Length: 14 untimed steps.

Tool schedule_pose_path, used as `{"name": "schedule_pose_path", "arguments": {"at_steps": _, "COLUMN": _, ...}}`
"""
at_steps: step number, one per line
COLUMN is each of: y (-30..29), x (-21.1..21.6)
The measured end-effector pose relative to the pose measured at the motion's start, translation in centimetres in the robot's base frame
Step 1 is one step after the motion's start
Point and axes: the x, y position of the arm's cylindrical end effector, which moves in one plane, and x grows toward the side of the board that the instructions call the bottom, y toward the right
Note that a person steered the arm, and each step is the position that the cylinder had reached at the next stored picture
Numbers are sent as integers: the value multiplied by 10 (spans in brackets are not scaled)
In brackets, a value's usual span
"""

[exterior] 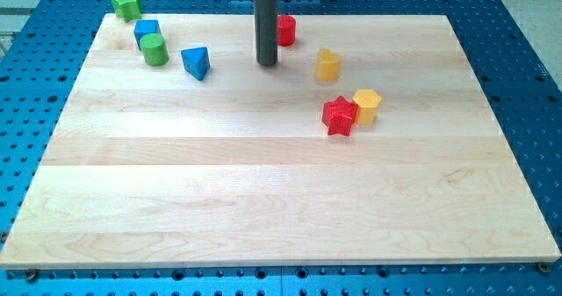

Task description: Push the hexagon to the top right side of the board

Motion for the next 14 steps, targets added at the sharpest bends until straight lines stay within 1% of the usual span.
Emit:
{"name": "schedule_pose_path", "arguments": {"at_steps": 1, "y": 42, "x": 37}}
{"name": "schedule_pose_path", "arguments": {"at_steps": 2, "y": 83, "x": 33}}
{"name": "schedule_pose_path", "arguments": {"at_steps": 3, "y": 94, "x": 54}}
{"name": "schedule_pose_path", "arguments": {"at_steps": 4, "y": 95, "x": 87}}
{"name": "schedule_pose_path", "arguments": {"at_steps": 5, "y": 138, "x": 117}}
{"name": "schedule_pose_path", "arguments": {"at_steps": 6, "y": 174, "x": 112}}
{"name": "schedule_pose_path", "arguments": {"at_steps": 7, "y": 175, "x": 53}}
{"name": "schedule_pose_path", "arguments": {"at_steps": 8, "y": 153, "x": 78}}
{"name": "schedule_pose_path", "arguments": {"at_steps": 9, "y": 134, "x": 89}}
{"name": "schedule_pose_path", "arguments": {"at_steps": 10, "y": 97, "x": 75}}
{"name": "schedule_pose_path", "arguments": {"at_steps": 11, "y": 112, "x": 41}}
{"name": "schedule_pose_path", "arguments": {"at_steps": 12, "y": 122, "x": 19}}
{"name": "schedule_pose_path", "arguments": {"at_steps": 13, "y": 149, "x": 5}}
{"name": "schedule_pose_path", "arguments": {"at_steps": 14, "y": 191, "x": -29}}
